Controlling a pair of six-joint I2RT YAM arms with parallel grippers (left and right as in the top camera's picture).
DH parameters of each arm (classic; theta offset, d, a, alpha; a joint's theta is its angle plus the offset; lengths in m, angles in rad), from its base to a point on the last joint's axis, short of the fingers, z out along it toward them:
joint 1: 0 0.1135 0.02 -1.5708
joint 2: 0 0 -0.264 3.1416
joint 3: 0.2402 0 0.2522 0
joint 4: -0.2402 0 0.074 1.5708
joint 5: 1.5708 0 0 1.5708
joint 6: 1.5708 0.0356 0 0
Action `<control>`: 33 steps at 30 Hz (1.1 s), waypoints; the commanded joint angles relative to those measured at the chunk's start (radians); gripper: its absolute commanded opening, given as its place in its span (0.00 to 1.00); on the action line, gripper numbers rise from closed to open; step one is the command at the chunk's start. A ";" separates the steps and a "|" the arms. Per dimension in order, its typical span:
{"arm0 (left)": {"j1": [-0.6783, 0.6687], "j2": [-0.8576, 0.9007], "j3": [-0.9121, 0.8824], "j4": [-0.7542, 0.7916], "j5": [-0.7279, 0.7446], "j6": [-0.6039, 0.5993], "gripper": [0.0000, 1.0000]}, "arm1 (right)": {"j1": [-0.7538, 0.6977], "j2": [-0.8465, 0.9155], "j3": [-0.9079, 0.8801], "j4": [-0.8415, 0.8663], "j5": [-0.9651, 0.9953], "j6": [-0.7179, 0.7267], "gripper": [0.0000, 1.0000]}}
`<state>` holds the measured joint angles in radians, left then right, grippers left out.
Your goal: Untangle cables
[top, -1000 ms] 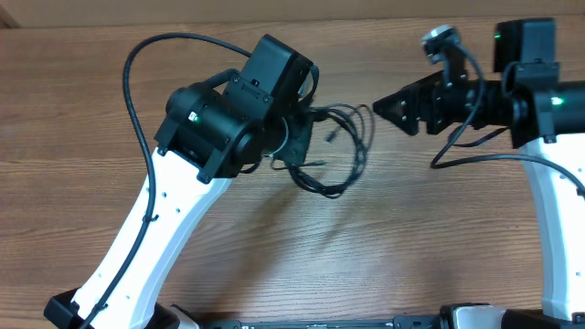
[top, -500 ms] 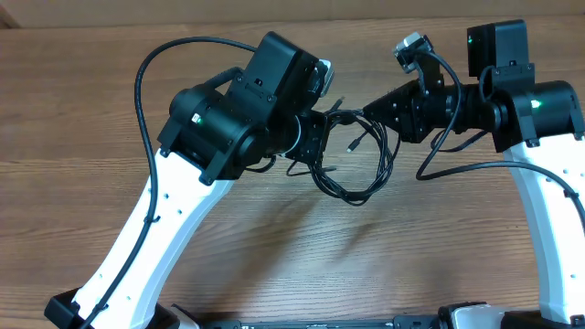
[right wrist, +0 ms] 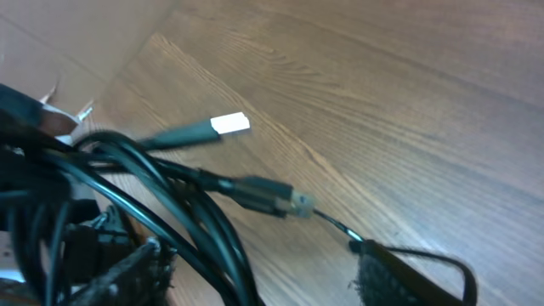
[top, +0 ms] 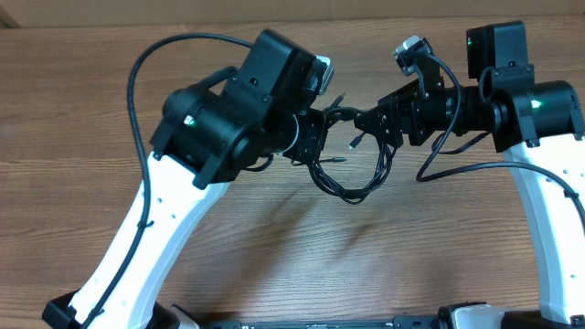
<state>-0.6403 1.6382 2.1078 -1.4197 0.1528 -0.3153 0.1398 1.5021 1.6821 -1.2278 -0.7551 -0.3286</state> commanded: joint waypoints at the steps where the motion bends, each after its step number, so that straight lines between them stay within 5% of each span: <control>1: -0.005 -0.040 0.091 -0.010 -0.007 0.024 0.04 | 0.003 -0.004 0.007 -0.005 0.006 -0.021 0.27; 3: -0.005 -0.040 0.122 -0.018 -0.009 0.024 0.04 | 0.003 -0.004 0.007 -0.005 0.006 -0.021 0.04; 16: -0.004 -0.040 0.148 -0.138 -0.137 0.023 0.04 | -0.035 -0.004 0.007 0.051 0.053 -0.012 0.04; 33: -0.003 -0.082 0.148 -0.182 -0.190 0.023 0.04 | -0.303 -0.004 0.007 0.082 0.055 0.035 0.04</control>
<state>-0.6418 1.6119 2.2284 -1.6058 -0.0063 -0.3103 -0.1234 1.5028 1.6821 -1.1580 -0.7273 -0.3138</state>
